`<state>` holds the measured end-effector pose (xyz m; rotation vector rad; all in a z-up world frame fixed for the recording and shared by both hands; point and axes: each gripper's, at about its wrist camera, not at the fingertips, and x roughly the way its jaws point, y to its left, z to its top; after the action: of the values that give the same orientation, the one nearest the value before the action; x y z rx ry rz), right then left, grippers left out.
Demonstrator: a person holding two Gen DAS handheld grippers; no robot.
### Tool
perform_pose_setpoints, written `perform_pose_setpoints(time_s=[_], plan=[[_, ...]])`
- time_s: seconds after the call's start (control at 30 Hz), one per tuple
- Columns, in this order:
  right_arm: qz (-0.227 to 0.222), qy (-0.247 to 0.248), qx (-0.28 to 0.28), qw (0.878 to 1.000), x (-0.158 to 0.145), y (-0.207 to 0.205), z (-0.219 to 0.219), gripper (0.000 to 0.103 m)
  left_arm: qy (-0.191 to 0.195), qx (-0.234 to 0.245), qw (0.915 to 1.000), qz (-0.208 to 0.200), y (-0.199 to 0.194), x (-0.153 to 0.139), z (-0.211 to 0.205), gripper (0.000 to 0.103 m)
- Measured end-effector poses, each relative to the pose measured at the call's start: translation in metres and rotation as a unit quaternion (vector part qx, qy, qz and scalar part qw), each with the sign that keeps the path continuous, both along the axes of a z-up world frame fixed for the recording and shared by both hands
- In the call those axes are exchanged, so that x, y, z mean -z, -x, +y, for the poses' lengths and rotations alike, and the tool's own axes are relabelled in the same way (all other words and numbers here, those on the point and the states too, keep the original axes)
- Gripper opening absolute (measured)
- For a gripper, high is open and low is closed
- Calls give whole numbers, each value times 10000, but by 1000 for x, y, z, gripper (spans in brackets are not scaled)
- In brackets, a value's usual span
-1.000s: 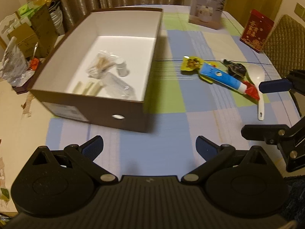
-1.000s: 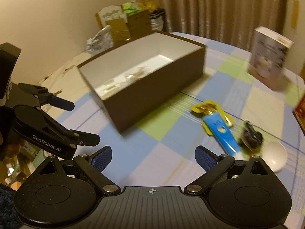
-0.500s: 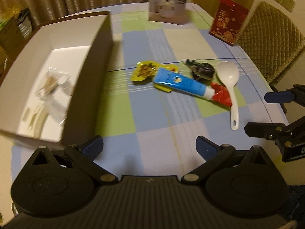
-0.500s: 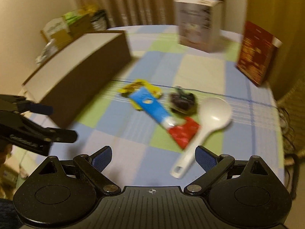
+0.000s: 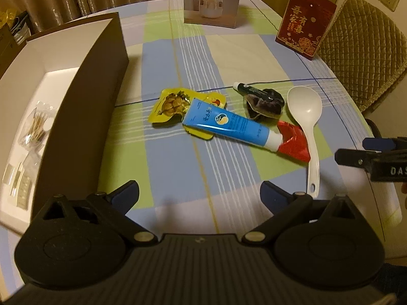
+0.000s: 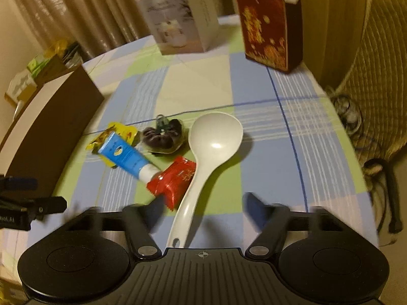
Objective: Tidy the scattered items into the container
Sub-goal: 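Grasp the blue hand-cream tube with left tool while right tool grasps the white ladle handle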
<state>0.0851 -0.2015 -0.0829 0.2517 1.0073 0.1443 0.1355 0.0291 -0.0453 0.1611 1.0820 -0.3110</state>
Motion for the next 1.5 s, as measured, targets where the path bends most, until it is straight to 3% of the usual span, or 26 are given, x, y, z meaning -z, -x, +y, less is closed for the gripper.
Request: perform_pose_setpoints(time_s=[0.13, 0.17, 0.2, 0.37, 0.47, 0.57, 0.6, 0.67, 0.77, 0.9, 1.1, 1.3, 1.37, 1.43, 1.5], plan=[[7, -143, 76, 9999, 8, -11, -4, 67, -113, 16, 9999, 43, -11, 6, -6, 98], [32, -160, 37, 9999, 11, -15, -3, 56, -119, 21, 9999, 63, -13, 8, -7, 98], [72, -221, 15, 9997, 14, -18, -3, 53, -124, 28, 9999, 86, -16, 10, -9, 98], [173, -305, 40, 9994, 27, -32, -3, 53, -196, 116, 9996, 169, -29, 17, -16, 97], [191, -273, -36, 9994, 34, -39, -1, 36, -207, 148, 9995, 192, -37, 21, -19, 97], [171, -53, -129, 9998, 40, -43, 1, 35, -206, 177, 9994, 216, -46, 24, -24, 94], [144, 60, -168, 9997, 41, -43, 1, 23, -205, 186, 9994, 227, -49, 26, -26, 94], [136, 193, -217, 9995, 41, -42, -2, 20, -188, 212, 9993, 226, -54, 27, -30, 93], [145, 298, -207, 9992, 42, -40, -10, 19, -96, 201, 9995, 206, -60, 28, -35, 89], [149, 369, -213, 9990, 40, -37, -22, 19, 214, -102, 9990, 372, -72, 33, -38, 75], [148, 348, -261, 9989, 39, -37, -31, 19, 519, -736, 9942, 594, -89, 44, -44, 75], [98, 421, -435, 9981, 39, -35, -33, 19, 462, -795, 9938, 633, -98, 60, -61, 76], [85, 467, -517, 9975, 39, -34, -32, 19, 502, -665, 9948, 591, -97, 61, -64, 70], [77, 523, -602, 9968, 39, -33, -32, 19, 608, -307, 9956, 650, -94, 62, -65, 45], [65, 552, -651, 9963, 39, -32, -32, 19, 682, -28, 9942, 836, -89, 66, -63, 32]])
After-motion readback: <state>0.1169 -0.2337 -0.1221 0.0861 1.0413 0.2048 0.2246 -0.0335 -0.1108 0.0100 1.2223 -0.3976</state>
